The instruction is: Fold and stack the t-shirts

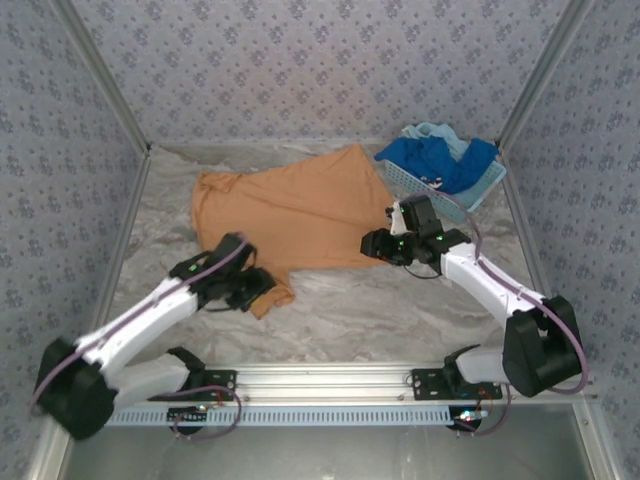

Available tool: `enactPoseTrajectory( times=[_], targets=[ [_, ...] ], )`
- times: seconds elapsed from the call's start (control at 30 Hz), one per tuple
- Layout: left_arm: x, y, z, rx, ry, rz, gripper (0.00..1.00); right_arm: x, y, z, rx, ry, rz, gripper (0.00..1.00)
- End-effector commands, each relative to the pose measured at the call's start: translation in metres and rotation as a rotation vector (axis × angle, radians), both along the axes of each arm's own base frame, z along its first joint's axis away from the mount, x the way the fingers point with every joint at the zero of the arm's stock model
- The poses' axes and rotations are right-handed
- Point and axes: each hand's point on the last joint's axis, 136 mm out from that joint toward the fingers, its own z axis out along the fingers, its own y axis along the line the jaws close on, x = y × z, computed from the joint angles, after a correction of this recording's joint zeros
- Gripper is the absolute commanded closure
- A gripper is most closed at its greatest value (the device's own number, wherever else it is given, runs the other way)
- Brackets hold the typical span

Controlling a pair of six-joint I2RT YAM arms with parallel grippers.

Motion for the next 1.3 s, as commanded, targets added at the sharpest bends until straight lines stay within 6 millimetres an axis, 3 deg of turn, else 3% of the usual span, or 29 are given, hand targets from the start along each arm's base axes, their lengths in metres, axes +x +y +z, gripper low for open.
enactPoseTrajectory(
  times=[0.0,0.23,0.43,0.7,0.83,0.93,1.07,1.1,1.27],
  targets=[
    [-0.034,0.039,-0.044,-0.012,0.220,0.335,0.52,-0.003,0.012,0.009,0.029,-0.043,0.039,0.53],
    [-0.012,0.026,-0.053,-0.112,0.230,0.413,0.44,-0.017,0.047,0.020,0.106,-0.076,0.157,0.47],
    [-0.018,0.014,-0.070,-0.113,0.301,0.397,0.48,-0.017,0.049,0.017,0.098,-0.069,0.155,0.47],
    [-0.011,0.007,-0.090,-0.051,0.330,0.362,0.66,-0.017,0.043,0.008,0.062,-0.056,0.129,0.50],
    [0.004,0.006,-0.091,-0.024,0.288,0.353,0.75,-0.019,0.038,0.006,0.043,-0.050,0.116,0.51],
    [0.014,0.006,-0.085,0.011,0.271,0.320,0.84,-0.021,0.031,0.000,0.013,-0.031,0.099,0.52],
    [0.010,0.022,-0.080,0.093,0.269,0.302,0.96,-0.017,0.011,-0.006,-0.060,-0.020,0.035,0.54],
    [0.007,0.028,-0.076,0.116,0.266,0.302,1.00,-0.016,0.000,-0.008,-0.093,-0.012,0.004,0.54],
    [-0.014,0.074,-0.046,0.268,0.235,0.314,1.00,-0.004,-0.067,-0.020,-0.239,0.034,-0.198,0.52]
  ],
)
